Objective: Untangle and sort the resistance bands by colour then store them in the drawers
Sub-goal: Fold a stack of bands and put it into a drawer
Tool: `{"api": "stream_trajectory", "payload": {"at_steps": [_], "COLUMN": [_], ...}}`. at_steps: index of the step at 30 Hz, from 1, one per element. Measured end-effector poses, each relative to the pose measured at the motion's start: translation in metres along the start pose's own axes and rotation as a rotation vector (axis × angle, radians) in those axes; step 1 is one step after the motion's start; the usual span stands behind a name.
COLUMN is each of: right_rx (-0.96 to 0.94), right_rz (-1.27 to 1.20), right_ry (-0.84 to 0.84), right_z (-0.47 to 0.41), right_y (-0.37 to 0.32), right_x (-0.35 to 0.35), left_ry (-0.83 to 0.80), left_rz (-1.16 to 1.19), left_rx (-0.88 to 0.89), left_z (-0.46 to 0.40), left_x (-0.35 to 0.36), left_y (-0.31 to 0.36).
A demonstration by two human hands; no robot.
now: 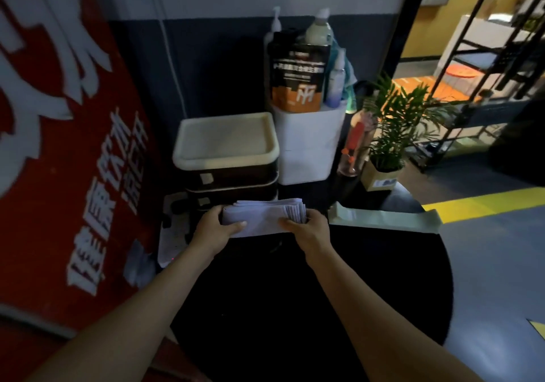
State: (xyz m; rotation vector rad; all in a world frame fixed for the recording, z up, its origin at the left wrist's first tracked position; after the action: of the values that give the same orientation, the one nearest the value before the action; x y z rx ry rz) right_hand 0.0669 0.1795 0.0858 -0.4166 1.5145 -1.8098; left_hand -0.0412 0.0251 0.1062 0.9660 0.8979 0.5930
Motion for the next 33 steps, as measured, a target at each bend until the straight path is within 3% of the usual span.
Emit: {"api": "stream_trajectory", "payload": {"at_steps": [10, 14, 17, 24, 29, 33], "right_rx": [0.047, 0.097, 0.11, 0.081, 0.082, 0.08], "right_rz": [0.282, 0.435, 0.525, 0.706, 0.71, 0.693], "right_ry": [-0.037, -0.058, -0.081, -0.123, -0.117, -0.115], "right_z": [-0.016, -0.018, -0.02, -0.024, -0.028, -0.028], "right_y": [0.001, 0.005, 0.006, 0.006, 0.006, 0.008], "right_x": [0.07, 0.08, 0.085, 0.087, 0.086, 0.087], "left_ry": [-0.021, -0.022, -0.075, 0.084, 0.06, 0.133], "left_rz": [-0.076, -0.309, -0.373, -0.535, -0.722, -0.772], "left_rx": [-0.135, -0.19, -0.138, -0.313, -0.124, 0.181], "left_z": [-0.033, -0.045, -0.052, -0.056, -0.047, -0.038], "left_x": [-0.038, -0.035, -0.033, -0.016, -0.014, -0.01], "left_y": [-0.036, -0.048, -0.06, -0.061, -0.06, -0.059]}}
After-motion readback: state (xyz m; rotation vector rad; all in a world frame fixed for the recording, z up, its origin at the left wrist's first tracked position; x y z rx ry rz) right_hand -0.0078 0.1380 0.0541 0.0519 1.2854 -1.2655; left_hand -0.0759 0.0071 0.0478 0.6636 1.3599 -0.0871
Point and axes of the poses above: each hand's wrist, its own z-axis away from the middle knuckle, its own x-axis out of the palm, y = z × x, the point moved 1 cm from there along -z, towards the middle knuckle, and after that the axes turned 1 degree about -y, right-handed, at the moved point
